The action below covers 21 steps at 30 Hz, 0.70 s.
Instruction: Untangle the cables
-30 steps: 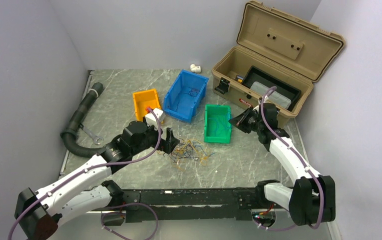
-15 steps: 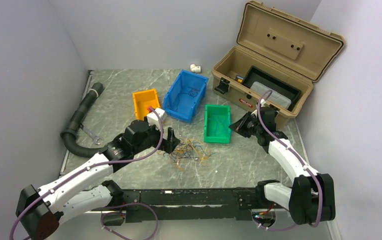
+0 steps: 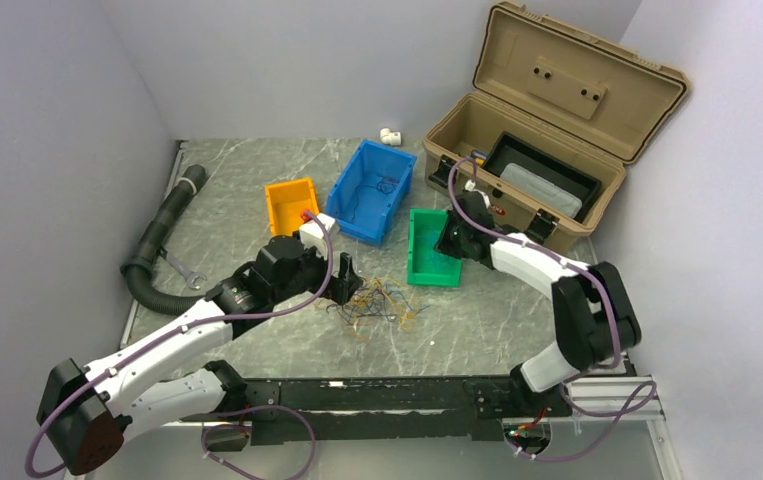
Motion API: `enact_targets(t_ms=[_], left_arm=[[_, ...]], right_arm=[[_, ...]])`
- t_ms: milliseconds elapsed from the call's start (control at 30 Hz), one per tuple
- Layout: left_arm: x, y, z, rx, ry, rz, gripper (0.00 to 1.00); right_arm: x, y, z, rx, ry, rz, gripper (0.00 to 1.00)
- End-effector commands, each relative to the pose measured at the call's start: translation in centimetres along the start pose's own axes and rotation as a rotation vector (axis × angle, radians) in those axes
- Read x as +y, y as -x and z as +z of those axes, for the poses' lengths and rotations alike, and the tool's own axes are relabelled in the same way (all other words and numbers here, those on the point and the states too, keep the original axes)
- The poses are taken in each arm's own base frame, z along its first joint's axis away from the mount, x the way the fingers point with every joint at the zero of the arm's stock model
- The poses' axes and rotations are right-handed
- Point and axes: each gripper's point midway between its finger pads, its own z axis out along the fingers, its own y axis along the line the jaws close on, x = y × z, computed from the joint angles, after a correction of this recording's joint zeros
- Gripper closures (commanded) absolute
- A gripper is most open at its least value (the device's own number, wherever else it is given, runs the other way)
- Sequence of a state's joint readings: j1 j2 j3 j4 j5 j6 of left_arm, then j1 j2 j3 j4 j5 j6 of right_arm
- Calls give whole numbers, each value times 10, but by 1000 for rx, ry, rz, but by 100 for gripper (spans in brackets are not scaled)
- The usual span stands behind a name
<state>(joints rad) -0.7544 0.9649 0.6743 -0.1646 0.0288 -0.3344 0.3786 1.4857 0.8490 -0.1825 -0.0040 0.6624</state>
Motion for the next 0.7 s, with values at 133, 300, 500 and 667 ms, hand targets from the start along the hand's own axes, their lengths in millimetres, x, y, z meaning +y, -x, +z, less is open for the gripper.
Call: enact_targets(t_ms=[133,300,500,667], left_arm=[[-2,16,-7,-26,7,28,1],[-1,15,-9,-33,11,21,1],[-3,12,-8,-27,0,6,1],[-4,8,-7,-17,-9,-10,1]], right_arm=[[8,22,10,-73,-76,-130,75],[17,42,-24,-148,-48,-179,61],[34,55,-77,-233,65,-224,42],[51,45,-107,-232,202,-271,23]])
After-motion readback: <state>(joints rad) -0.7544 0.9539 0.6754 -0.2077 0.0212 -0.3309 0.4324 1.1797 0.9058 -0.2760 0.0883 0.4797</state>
